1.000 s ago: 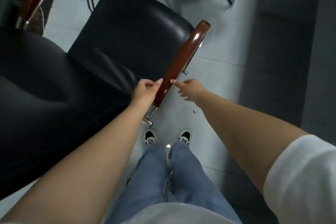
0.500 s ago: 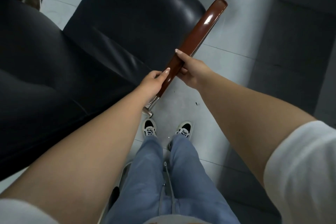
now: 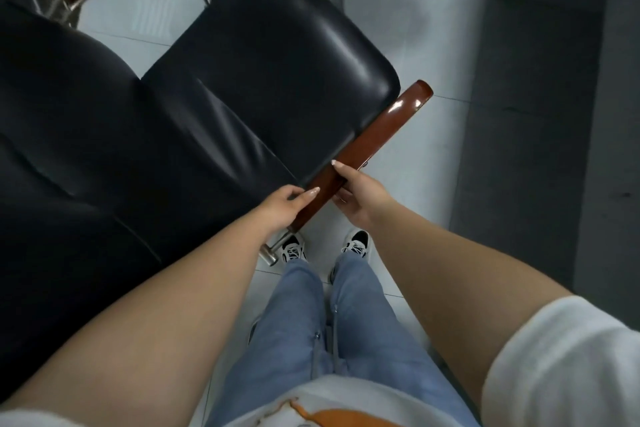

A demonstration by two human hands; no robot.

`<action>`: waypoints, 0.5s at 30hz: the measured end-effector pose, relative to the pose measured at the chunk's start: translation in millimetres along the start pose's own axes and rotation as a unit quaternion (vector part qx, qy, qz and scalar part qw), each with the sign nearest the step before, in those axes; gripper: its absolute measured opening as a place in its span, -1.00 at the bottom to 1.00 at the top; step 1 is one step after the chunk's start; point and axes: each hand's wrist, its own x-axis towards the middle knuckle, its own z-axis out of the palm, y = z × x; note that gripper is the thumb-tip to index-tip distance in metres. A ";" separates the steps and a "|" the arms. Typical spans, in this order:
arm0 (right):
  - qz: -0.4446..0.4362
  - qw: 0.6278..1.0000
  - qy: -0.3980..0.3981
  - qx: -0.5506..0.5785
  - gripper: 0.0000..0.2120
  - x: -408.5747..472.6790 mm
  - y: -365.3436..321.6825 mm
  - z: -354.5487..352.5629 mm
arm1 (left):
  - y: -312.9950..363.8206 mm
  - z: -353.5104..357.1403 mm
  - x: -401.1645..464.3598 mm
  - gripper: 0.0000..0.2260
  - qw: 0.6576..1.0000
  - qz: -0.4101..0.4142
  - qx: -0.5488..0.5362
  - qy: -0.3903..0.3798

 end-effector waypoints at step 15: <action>-0.050 0.995 0.064 0.064 -0.57 1.4 -60.9 -8.9 | -9.1 8.8 3.6 -0.50 0.999 0.007 0.000 0.042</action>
